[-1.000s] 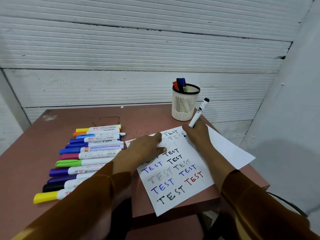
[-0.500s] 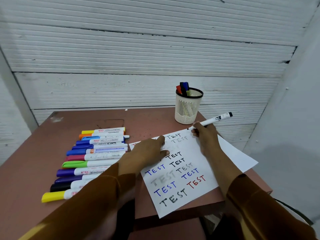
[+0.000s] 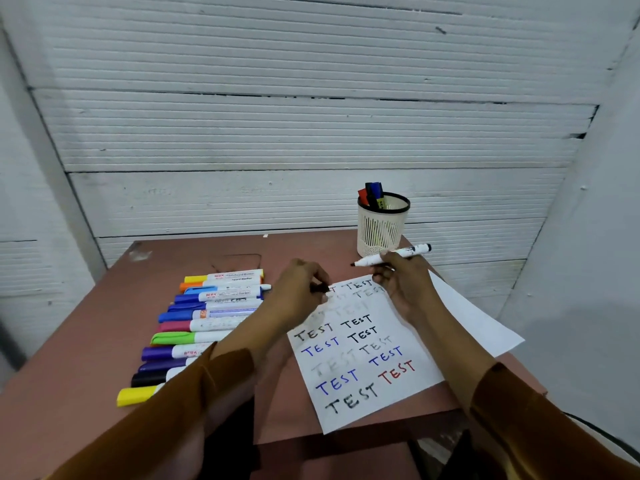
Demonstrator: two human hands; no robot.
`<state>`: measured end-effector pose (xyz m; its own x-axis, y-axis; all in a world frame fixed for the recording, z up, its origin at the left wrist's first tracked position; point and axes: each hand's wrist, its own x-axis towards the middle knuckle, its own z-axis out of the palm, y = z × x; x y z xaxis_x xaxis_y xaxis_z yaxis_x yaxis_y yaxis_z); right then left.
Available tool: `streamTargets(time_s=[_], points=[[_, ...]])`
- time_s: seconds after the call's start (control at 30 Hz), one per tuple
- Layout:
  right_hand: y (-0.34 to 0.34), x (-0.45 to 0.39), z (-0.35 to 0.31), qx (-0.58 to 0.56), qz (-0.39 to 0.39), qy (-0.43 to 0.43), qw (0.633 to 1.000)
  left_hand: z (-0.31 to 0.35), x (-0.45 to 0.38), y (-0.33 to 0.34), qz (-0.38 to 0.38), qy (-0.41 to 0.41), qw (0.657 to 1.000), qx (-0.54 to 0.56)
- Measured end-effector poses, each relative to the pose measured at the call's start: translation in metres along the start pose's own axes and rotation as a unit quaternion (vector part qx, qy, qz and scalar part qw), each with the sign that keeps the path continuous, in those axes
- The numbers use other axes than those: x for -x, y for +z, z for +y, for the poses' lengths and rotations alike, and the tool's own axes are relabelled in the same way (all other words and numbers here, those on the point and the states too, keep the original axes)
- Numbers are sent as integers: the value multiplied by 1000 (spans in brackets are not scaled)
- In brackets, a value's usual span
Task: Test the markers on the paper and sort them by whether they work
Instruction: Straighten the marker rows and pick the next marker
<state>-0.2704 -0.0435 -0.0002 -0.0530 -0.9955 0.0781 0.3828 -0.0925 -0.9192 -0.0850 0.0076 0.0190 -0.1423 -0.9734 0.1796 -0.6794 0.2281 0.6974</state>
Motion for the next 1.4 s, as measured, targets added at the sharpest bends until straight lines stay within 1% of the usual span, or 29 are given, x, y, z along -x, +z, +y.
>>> streamTargets(time_s=[0.07, 0.13, 0.2, 0.27, 0.43, 0.57, 0.67, 0.73, 0.8, 0.83, 0.87, 0.9, 0.93, 1.0, 1.03, 1.07, 1.1, 1.17, 1.23, 1.27, 1.3, 1.33, 1.37, 1.4], points=[[6, 4, 3, 28, -27, -2, 999, -3, 2, -2, 17, -5, 995, 96], [12, 10, 4, 39, -34, 1, 999, -4, 4, -3, 41, -23, 979, 200], [19, 18, 2, 32, -49, -5, 998, -2, 5, -5, 63, -35, 965, 252], [24, 23, -1, 19, -48, -15, 999, -1, 4, -6, 68, -38, 958, 276], [36, 35, -4, -32, -52, -18, 998, 1, 6, -9, 63, -35, 958, 279], [45, 42, -2, -108, -71, 22, 991, 3, 9, -11, 68, -16, 952, 298], [47, 45, -5, -133, -71, 27, 988, 4, 12, -19, 105, -16, 934, 341], [48, 48, -7, -114, -74, 15, 991, 0, 15, -26, 137, -37, 904, 404], [52, 53, -8, -71, -82, -6, 994, -8, 14, -33, 161, -71, 876, 450], [55, 57, -8, -16, -81, -32, 996, -13, 12, -36, 172, -91, 869, 454], [59, 63, -9, 65, -80, -71, 992, -16, 10, -38, 182, -110, 860, 464], [65, 69, -9, 158, -81, -117, 977, -18, 8, -40, 191, -125, 843, 487], [70, 77, -10, 253, -87, -161, 950, -17, 7, -42, 196, -138, 819, 521], [85, 92, -8, 430, -124, -218, 868, -13, 7, -46, 204, -149, 766, 591], [93, 98, -7, 501, -140, -226, 824, -10, 6, -48, 209, -151, 748, 612], [101, 104, -6, 553, -146, -221, 790, -6, 6, -50, 213, -153, 734, 626], [109, 108, -5, 583, -142, -213, 771, -2, 5, -52, 215, -153, 727, 634], [120, 114, -6, 603, -129, -205, 760, 6, 4, -55, 217, -146, 717, 646], [124, 115, -11, 615, -116, -225, 747, 12, 2, -57, 219, -142, 701, 664], [126, 114, -13, 613, -114, -234, 746, 14, 3, -59, 218, -138, 694, 672], [126, 113, -15, 602, -118, -235, 754, 16, 3, -60, 219, -132, 689, 678], [128, 112, -16, 580, -126, -226, 772, 19, 2, -62, 220, -124, 687, 682], [129, 109, -17, 542, -134, -204, 804, 20, 1, -63, 221, -116, 688, 682], [130, 107, -18, 487, -141, -163, 846, 22, 0, -64, 223, -107, 692, 678]])
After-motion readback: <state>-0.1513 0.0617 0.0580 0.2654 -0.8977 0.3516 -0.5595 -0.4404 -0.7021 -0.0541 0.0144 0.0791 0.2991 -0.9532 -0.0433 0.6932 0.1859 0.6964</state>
